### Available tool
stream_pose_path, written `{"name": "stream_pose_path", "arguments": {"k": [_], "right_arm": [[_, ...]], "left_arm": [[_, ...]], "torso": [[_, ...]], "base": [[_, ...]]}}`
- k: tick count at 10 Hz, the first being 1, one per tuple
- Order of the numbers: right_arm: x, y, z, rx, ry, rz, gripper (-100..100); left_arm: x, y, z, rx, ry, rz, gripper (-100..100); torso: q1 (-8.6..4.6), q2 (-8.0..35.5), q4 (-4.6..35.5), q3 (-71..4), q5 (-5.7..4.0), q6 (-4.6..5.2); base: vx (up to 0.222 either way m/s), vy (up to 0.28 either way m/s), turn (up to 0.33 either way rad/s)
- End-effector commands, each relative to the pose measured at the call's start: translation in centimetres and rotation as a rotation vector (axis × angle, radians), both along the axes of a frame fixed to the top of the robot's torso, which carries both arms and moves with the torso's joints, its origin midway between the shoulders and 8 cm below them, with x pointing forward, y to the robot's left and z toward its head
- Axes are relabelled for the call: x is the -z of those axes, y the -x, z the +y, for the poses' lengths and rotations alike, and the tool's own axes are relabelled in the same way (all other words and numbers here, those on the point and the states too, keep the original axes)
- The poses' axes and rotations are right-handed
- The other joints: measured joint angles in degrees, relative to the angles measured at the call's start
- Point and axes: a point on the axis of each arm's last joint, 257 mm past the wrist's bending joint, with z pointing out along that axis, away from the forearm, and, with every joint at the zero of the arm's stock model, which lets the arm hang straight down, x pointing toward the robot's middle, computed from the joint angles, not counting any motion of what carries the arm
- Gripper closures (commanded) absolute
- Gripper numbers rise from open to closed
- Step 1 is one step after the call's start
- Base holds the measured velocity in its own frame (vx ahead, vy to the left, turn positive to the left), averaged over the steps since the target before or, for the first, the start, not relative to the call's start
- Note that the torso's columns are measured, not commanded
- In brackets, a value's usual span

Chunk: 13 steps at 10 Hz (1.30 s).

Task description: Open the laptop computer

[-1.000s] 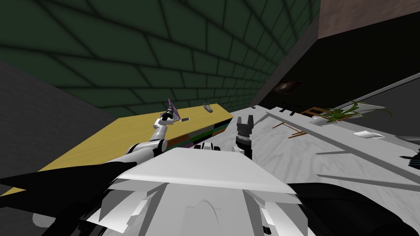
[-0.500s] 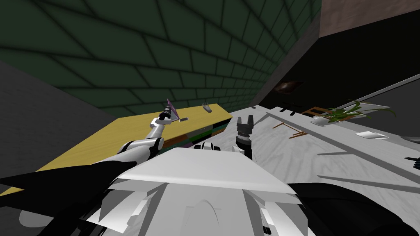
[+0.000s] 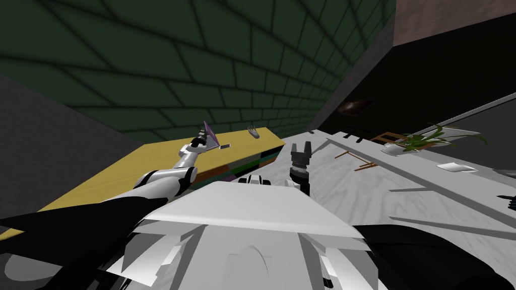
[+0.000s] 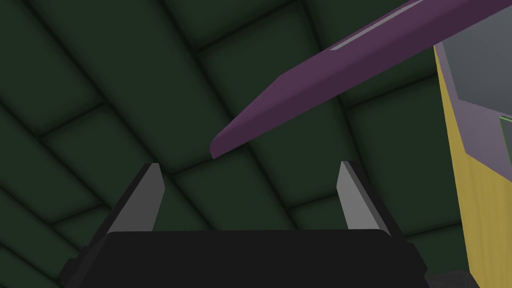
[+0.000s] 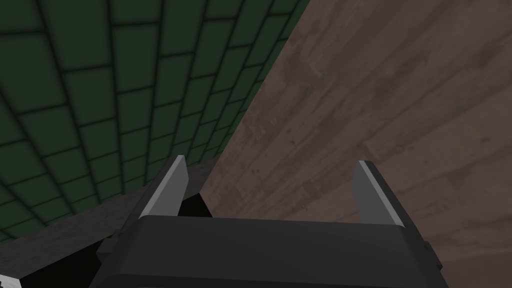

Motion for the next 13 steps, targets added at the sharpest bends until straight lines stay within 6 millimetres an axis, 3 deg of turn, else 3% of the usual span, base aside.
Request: {"name": "stream_pose_path", "arguments": {"k": [1,2,3,4,6,7,8,9,10,11,12,13], "right_arm": [[0.0,0.0,0.0,0.000,0.000,0.000,0],[0.0,0.0,0.0,0.000,0.000,0.000,0],[0.0,0.0,0.0,0.000,0.000,0.000,0],[0.0,0.0,0.0,0.000,0.000,0.000,0],[0.0,0.0,0.0,0.000,0.000,0.000,0],[0.0,0.0,0.0,0.000,0.000,0.000,0],[0.0,0.0,0.0,0.000,0.000,0.000,0],[0.0,0.0,0.0,0.000,0.000,0.000,0],[0.0,0.0,0.0,0.000,0.000,0.000,0],[0.0,0.0,0.0,0.000,0.000,0.000,0],[0.0,0.0,0.0,0.000,0.000,0.000,0],[0.0,0.0,0.0,0.000,0.000,0.000,0]], "left_arm": [[-0.2,0.3,1.4,-0.012,-0.001,-0.001,-100],[1.0,0.7,1.9,-0.025,0.010,0.021,-100],[-1.9,0.6,3.0,-0.017,-0.008,-0.029,-100],[-0.3,1.5,4.3,-0.044,0.004,0.005,-100],[-0.3,1.4,4.3,-0.044,0.004,0.008,-100],[2.2,1.5,3.0,-0.047,0.016,0.048,100],[2.9,1.4,2.0,-0.044,0.007,0.067,100],[2.6,0.4,-0.1,-0.015,0.020,0.042,100],[1.6,0.0,-0.5,-0.005,0.011,0.024,100],[3.5,0.6,-1.0,-0.019,0.015,0.064,100],[2.3,-0.3,-2.5,0.006,0.014,0.030,100],[2.0,-0.3,-2.6,0.008,0.012,0.025,100]], "torso": [[0.03,0.0,0.0,0.0,0.01,0.01],[0.15,0.0,0.0,0.0,0.05,0.01],[0.21,0.0,0.0,0.0,0.07,-0.01],[0.03,0.0,0.0,0.0,0.01,0.00],[0.08,0.0,0.0,0.0,0.02,0.01],[0.15,0.0,0.0,0.0,0.05,0.02],[0.32,0.0,0.0,0.0,0.11,0.01],[0.45,0.0,0.0,0.0,0.14,-0.01],[0.19,0.0,0.0,0.0,0.07,0.00],[-0.11,0.0,0.0,0.0,-0.03,0.00],[-0.10,0.0,0.0,0.0,-0.03,0.01],[-0.03,0.0,0.0,0.0,-0.02,0.02]], "base": [[0.004,-0.032,-0.001],[0.000,-0.009,-0.005],[0.005,-0.044,0.029],[0.004,-0.059,0.010],[0.004,-0.023,0.001],[-0.010,0.055,-0.024],[-0.017,0.130,-0.043],[-0.018,0.108,-0.015],[-0.005,0.050,0.004],[-0.008,0.053,-0.017],[-0.006,0.051,-0.012],[0.004,0.029,-0.004]]}}
